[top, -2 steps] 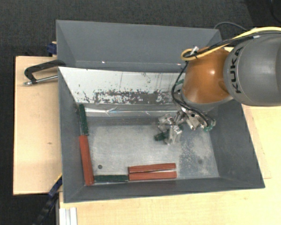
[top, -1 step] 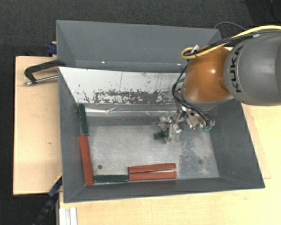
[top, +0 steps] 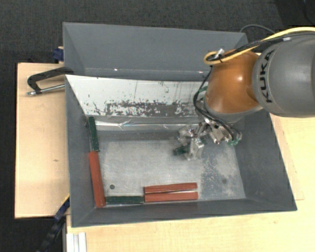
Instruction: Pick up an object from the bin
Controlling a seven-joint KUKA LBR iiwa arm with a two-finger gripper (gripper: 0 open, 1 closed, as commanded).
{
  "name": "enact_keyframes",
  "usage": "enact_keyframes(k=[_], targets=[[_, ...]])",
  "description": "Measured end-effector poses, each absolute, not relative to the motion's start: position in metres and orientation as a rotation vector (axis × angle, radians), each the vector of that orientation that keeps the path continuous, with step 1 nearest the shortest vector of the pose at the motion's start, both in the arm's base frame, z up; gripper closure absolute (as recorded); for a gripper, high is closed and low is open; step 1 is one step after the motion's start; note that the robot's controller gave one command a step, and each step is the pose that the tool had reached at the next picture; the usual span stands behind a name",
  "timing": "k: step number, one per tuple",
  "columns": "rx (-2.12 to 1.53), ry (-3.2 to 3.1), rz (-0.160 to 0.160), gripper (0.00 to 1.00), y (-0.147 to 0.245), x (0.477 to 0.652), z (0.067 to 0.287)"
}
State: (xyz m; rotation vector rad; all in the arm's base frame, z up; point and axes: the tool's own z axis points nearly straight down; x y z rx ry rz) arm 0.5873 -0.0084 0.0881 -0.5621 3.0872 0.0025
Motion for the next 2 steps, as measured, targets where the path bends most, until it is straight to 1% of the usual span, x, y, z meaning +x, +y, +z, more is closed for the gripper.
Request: enact_keyframes(k=[2], targets=[[-0.599, 3.077, 0.0, 1.0, -0.0081, 0.5883, 0.1011]])
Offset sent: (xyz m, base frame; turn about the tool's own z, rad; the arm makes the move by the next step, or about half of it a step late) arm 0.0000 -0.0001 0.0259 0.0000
